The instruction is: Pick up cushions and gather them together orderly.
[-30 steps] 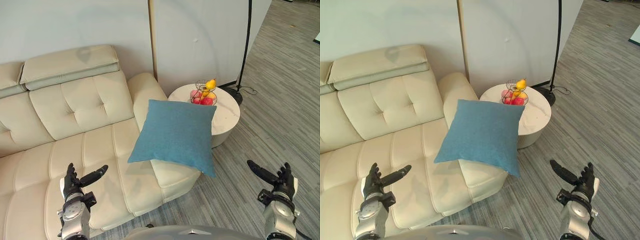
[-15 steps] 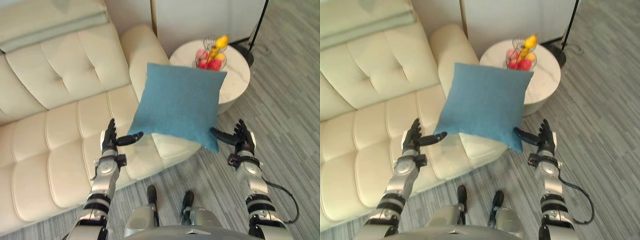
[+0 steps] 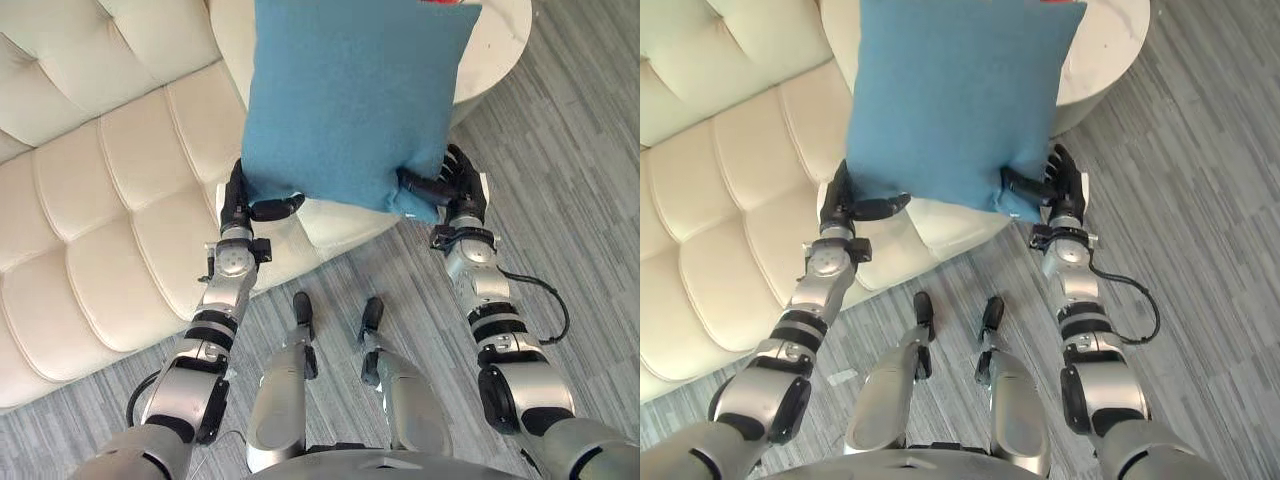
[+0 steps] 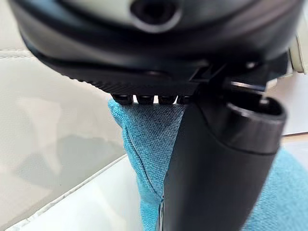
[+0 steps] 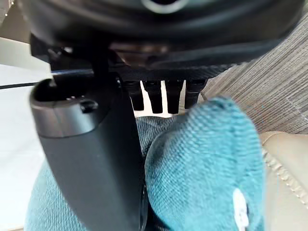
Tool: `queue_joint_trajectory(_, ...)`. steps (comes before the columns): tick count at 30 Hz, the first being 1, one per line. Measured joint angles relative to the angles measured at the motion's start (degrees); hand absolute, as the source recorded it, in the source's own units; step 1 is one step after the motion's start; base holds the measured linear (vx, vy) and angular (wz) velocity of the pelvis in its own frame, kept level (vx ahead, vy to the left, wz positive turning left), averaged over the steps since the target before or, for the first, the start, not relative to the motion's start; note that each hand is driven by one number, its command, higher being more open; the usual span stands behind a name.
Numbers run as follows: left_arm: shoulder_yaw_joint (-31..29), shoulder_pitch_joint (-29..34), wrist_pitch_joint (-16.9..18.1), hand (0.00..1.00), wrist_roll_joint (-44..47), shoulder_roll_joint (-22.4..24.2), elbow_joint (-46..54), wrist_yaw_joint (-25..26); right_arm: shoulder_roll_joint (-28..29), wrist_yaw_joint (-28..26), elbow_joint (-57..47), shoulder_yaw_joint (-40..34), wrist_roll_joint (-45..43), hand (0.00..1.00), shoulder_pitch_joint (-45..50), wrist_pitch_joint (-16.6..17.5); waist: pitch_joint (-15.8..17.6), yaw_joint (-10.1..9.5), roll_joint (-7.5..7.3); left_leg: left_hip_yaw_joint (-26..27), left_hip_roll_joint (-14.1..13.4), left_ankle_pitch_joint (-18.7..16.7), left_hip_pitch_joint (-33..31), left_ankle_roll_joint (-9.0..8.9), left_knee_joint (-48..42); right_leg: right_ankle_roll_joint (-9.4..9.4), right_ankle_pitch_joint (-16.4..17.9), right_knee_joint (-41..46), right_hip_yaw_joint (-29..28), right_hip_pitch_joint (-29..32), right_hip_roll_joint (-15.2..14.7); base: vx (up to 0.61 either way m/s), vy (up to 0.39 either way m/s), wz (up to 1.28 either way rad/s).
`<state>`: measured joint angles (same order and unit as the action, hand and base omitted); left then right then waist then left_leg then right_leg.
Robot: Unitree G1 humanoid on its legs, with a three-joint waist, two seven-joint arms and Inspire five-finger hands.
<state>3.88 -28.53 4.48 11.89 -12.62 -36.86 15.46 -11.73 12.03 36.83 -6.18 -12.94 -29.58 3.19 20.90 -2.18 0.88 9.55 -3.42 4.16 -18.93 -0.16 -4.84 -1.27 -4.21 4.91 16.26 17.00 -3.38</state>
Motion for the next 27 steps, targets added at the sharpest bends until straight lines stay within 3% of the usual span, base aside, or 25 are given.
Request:
queue_joint_trajectory(5, 1.1, -4.8, 0.0, 0.0, 0.0, -1.3, -0.6, 1.0, -0.5, 0.9, 0.6, 3.1, -1.1, 0.0, -6.6, 0.4, 2.6, -0.1, 0.24, 0.7, -0.8, 0.4, -3.8, 0.27, -1.8, -0.68, -1.5, 0.0, -0.9, 3.4, 0.7, -0.08, -0.014, -0.11)
queue_joint_trajectory(17, 4.2, -6.4, 1.3, 0.0, 2.9, -0.5, 6.0, 3.1, -0.4, 2.0, -2.3, 5.4, -5.0, 0.0, -7.8, 2.9, 2.7, -0.38, 0.48, -0.8, -0.8, 1.8, -4.5, -0.02, -0.8, -0.82, -1.7, 0.1, -0.3, 4.2, 1.0, 0.02, -0.008, 0.05)
queue_joint_trajectory(24, 5.3, 4.9, 1.3, 0.0, 3.9, 2.0, 18.5, 2.7, 0.5, 1.9, -11.6, 6.9, -4.9, 0.0, 3.9, 3.1, 2.6, -0.29, 0.49, -1.1, -0.5, 1.8, 1.8, -0.06, 2.1, -0.24, -1.1, -1.5, -2.1, -1.5, 1.1, 0.05, 0.01, 0.02)
queue_joint_trajectory(27, 6.2, 14.9, 1.3, 0.0, 3.9, 3.8, 23.0, 1.5, 1.9, 0.6, -17.0, 7.5, -3.9, 0.0, 13.5, 3.0, 2.3, -0.26, 0.47, -1.1, -0.4, 1.6, 6.3, -0.41, 3.9, 0.2, 0.0, -2.0, -2.1, -5.5, 1.2, 0.04, -0.01, 0.03)
